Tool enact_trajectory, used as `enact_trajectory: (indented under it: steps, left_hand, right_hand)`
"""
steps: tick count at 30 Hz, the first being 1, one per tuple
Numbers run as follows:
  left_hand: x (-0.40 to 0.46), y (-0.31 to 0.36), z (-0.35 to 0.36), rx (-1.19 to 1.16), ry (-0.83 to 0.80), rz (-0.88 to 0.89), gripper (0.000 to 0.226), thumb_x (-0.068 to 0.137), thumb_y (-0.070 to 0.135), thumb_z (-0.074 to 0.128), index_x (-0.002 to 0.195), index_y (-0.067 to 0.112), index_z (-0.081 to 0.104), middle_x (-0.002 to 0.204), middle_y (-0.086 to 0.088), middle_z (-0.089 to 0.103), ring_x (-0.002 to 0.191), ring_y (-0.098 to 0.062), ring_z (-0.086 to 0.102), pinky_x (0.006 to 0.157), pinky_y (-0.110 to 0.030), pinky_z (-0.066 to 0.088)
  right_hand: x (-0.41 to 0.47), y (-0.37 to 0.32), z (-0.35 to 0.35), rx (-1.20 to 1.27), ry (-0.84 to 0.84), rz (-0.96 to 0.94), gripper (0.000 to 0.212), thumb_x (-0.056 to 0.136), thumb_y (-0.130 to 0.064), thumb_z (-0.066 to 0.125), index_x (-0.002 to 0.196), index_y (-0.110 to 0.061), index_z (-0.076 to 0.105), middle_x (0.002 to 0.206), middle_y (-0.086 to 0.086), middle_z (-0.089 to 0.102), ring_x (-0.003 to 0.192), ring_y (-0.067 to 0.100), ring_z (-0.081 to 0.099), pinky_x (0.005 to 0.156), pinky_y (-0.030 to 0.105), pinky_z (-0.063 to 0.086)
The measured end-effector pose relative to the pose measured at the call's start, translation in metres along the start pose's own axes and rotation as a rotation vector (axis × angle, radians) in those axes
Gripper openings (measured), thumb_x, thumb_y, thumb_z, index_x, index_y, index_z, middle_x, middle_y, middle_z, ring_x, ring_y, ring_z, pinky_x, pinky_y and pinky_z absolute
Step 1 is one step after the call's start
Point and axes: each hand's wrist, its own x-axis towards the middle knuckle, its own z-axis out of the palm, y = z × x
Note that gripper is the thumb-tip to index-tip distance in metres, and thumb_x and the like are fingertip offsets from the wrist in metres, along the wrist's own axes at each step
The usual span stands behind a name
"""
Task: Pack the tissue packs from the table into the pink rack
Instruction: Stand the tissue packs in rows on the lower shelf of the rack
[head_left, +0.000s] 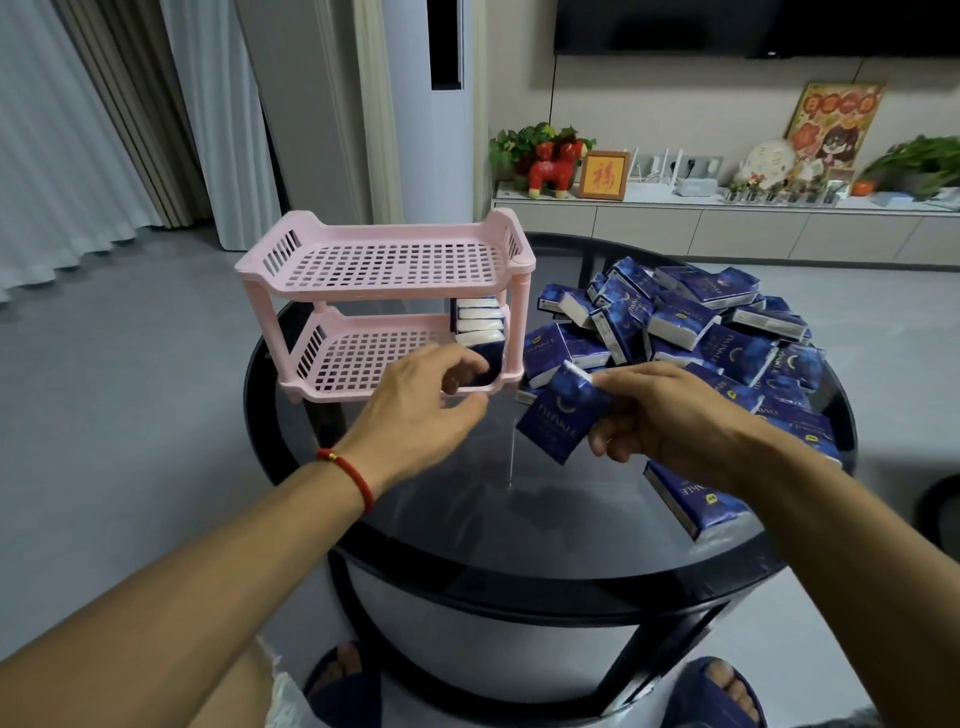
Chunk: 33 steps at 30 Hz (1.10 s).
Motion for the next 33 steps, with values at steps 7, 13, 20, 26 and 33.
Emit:
enact_trajectory:
  steps: [7, 13, 20, 26, 33]
  left_hand:
    - [-0.001, -0.007, 0.016, -0.216, -0.273, 0.028, 0.058, 0.088, 0.014, 0.072, 0.137, 0.039, 0.055, 0.118, 0.009, 0.069, 0.107, -0.009, 0.067, 0.094, -0.033, 0.058]
    - [0.012, -0.027, 0.01, -0.1, 0.022, -0.086, 0.038, 0.081, 0.007, 0.078, 0.106, 0.027, 0.058, 0.099, 0.004, 0.071, 0.086, -0.013, 0.07, 0.08, -0.032, 0.061]
    - [0.034, -0.033, 0.022, -0.036, 0.188, -0.022, 0.037, 0.082, 0.006, 0.074, 0.108, 0.02, 0.054, 0.11, 0.001, 0.065, 0.095, -0.018, 0.064, 0.082, -0.03, 0.053]
    - [0.047, -0.04, 0.036, 0.025, 0.26, -0.022, 0.035, 0.083, 0.001, 0.071, 0.112, 0.014, 0.056, 0.112, 0.002, 0.059, 0.098, -0.014, 0.055, 0.08, -0.015, 0.035]
    - [0.052, -0.047, 0.046, 0.055, 0.264, -0.026, 0.036, 0.082, 0.001, 0.072, 0.114, 0.01, 0.059, 0.118, -0.009, 0.06, 0.106, -0.025, 0.058, 0.086, -0.023, 0.039]
  right_hand:
    - [0.015, 0.005, 0.026, -0.152, -0.11, -0.038, 0.032, 0.108, -0.019, 0.047, 0.109, 0.006, 0.067, 0.078, 0.017, 0.07, 0.065, 0.022, 0.063, 0.057, 0.025, 0.051]
    - [0.043, 0.003, 0.035, -0.403, 0.274, -0.246, 0.016, 0.101, -0.017, 0.056, 0.099, -0.015, 0.072, 0.085, 0.008, 0.077, 0.071, 0.021, 0.076, 0.074, 0.039, 0.064]
    - [0.082, 0.004, 0.052, -0.59, 0.432, -0.371, 0.031, 0.097, -0.022, 0.066, 0.127, -0.015, 0.061, 0.115, -0.001, 0.069, 0.098, 0.018, 0.069, 0.087, 0.043, 0.06]
    - [0.098, 0.003, 0.054, -0.523, 0.47, -0.404, 0.021, 0.095, -0.021, 0.07, 0.115, -0.02, 0.065, 0.107, -0.004, 0.073, 0.093, 0.012, 0.068, 0.083, 0.04, 0.061]
    - [0.101, 0.002, 0.049, -0.518, 0.457, -0.383, 0.016, 0.094, -0.024, 0.069, 0.11, -0.02, 0.067, 0.101, -0.004, 0.074, 0.089, 0.013, 0.071, 0.078, 0.041, 0.063]
